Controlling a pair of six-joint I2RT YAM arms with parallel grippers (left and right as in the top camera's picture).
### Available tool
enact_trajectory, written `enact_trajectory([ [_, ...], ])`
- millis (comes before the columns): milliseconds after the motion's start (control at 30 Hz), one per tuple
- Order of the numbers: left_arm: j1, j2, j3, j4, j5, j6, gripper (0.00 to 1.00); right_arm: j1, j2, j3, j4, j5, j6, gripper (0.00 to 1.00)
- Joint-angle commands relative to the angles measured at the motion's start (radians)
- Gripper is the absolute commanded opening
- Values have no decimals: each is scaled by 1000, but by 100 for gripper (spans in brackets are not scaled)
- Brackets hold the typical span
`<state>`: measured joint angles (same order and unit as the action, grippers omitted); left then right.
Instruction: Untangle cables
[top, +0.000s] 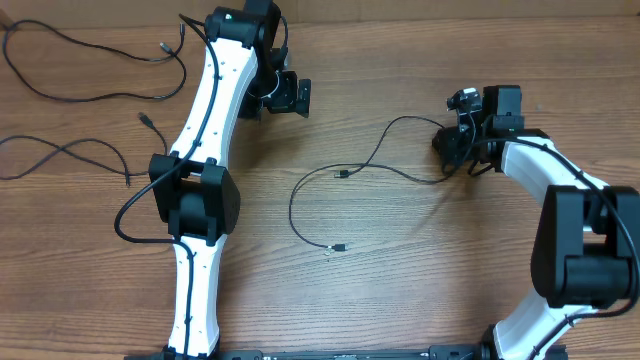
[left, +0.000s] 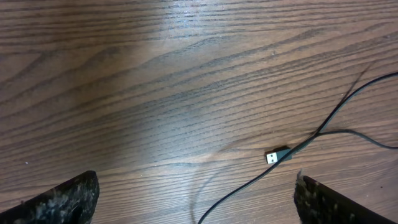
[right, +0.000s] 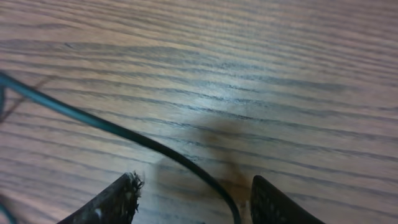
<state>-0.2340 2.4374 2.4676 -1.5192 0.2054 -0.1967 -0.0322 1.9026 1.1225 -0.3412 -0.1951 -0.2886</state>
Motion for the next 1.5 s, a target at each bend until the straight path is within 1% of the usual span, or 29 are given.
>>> enact_trajectory([
  [0,-2,3,14,2,13,-14,100,2,57,-5,15,-8,-2,35],
  [33,-2,3,14,2,13,-14,100,2,57,-5,19,-8,-1,25],
  [67,-2,3,14,2,13,-14,100,2,53,-1,18,-8,0,19],
  [100,-2,3,14,2,19,-18,100,2,44,14,5,-8,0,10],
  [133,-2,3,14,2,26,-21,100,2,35,30,-13,-8,1,5],
  [167,-2,3,14,3,35,-22,100,2,25,45,-30,-8,10,4],
  [233,-2,3,14,4,66,-21,100,2,-7,89,-70,-9,77,4],
  [333,-2,3,14,5,143,-6,98,2,-56,160,-141,-24,245,3],
  [367,-2,3,14,6,183,21,94,2,-76,191,-180,-59,319,4],
  [400,-1,3,16,5,244,67,93,2,-90,212,-208,-93,378,4],
  [467,6,1,23,-2,397,166,96,2,-122,255,-266,-208,517,4],
  [500,14,1,34,-6,486,204,98,2,-142,272,-288,-306,580,4],
  [533,30,0,71,-24,577,240,100,2,-167,286,-296,-470,670,4],
  [567,39,-1,95,-39,608,264,100,2,-179,288,-285,-560,722,4],
  [667,56,-17,184,-115,662,341,96,2,-203,288,-233,-776,923,4],
  [700,56,-25,218,-150,669,377,95,2,-205,288,-218,-810,982,4],
  [733,56,-37,254,-171,666,415,93,3,-205,288,-204,-832,1053,4],
  [767,52,-48,263,-171,648,412,92,4,-205,288,-200,-836,1088,4],
  [800,46,-66,268,-171,637,420,93,4,-204,288,-196,-836,1165,4],
  [867,27,-106,269,-171,620,468,92,4,-204,288,-188,-838,1255,4],
  [933,-8,-160,269,-171,570,482,93,4,-204,288,-137,-893,1334,4],
  [1033,-49,-193,269,-171,545,482,94,10,-204,288,-52,-979,1433,4],
  [1100,-83,-202,269,-171,542,482,93,21,-205,288,29,-1010,1541,4],
  [1133,-110,-202,269,-171,542,481,93,32,-205,288,102,-1011,1629,4],
  [1200,-134,-201,269,-171,522,482,94,41,-205,288,193,-1005,1729,4],
  [1267,-168,-201,269,-171,451,495,96,43,-205,288,360,-967,1902,4],
  [1367,-188,-201,269,-170,449,535,100,39,-204,288,479,-919,2035,4],
  [1400,-196,-201,269,-167,448,560,100,37,-205,288,560,-904,2110,4],
  [1467,-198,-201,269,-148,441,567,100,38,-204,288,628,-896,2172,4],
])
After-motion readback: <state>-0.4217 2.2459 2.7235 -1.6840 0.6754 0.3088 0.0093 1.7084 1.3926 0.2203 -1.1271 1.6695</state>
